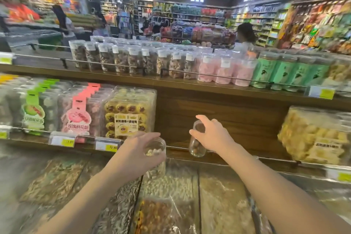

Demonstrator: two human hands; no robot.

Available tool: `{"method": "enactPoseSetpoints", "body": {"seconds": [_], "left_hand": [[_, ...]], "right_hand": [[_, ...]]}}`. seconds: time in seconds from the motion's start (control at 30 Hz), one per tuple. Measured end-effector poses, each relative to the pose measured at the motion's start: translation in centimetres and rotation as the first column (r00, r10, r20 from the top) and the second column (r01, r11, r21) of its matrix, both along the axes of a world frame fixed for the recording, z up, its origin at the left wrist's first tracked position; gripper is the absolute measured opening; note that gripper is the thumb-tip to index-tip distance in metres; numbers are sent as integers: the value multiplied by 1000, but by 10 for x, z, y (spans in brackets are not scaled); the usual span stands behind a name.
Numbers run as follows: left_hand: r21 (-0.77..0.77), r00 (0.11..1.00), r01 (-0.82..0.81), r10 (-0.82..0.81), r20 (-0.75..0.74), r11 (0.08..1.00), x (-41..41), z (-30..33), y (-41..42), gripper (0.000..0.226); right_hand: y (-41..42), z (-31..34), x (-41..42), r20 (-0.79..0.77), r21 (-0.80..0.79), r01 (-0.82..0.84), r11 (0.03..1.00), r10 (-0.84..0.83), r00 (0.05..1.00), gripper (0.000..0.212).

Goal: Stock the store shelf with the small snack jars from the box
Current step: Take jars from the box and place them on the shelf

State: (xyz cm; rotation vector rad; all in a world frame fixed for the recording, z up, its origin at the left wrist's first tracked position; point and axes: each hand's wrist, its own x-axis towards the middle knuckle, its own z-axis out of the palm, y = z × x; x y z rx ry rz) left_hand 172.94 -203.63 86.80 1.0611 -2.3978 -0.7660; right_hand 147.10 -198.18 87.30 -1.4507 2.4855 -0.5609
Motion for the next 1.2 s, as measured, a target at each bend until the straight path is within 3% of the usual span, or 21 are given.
{"method": "enactPoseSetpoints", "body": {"seconds": [0.27, 0.53, 0.9, 1.03, 1.2], "left_hand": [[34, 992, -120, 120, -25, 992, -43, -24, -15, 66], [53, 994, -111, 112, -15, 992, -67, -29, -58, 64], [38, 996, 37, -40, 78, 999, -157, -50, -153, 69], [13, 990, 35, -37, 139, 999, -195, -55, -191, 67], [-18, 987, 7, -4, 161, 1000, -221, -52, -220, 71]], "right_hand": [[-107, -46, -76, 59, 38, -38, 999, 35, 998, 61], [-180, -79, -108, 28, 58, 94, 994, -96, 995, 61], [-201, -97, -121, -30, 100, 113, 989, -111, 993, 66], [-198, -107, -126, -36, 26, 22, 999, -21, 999, 62], [-196, -118, -122, 18, 28, 66, 997, -67, 998, 67]]}}
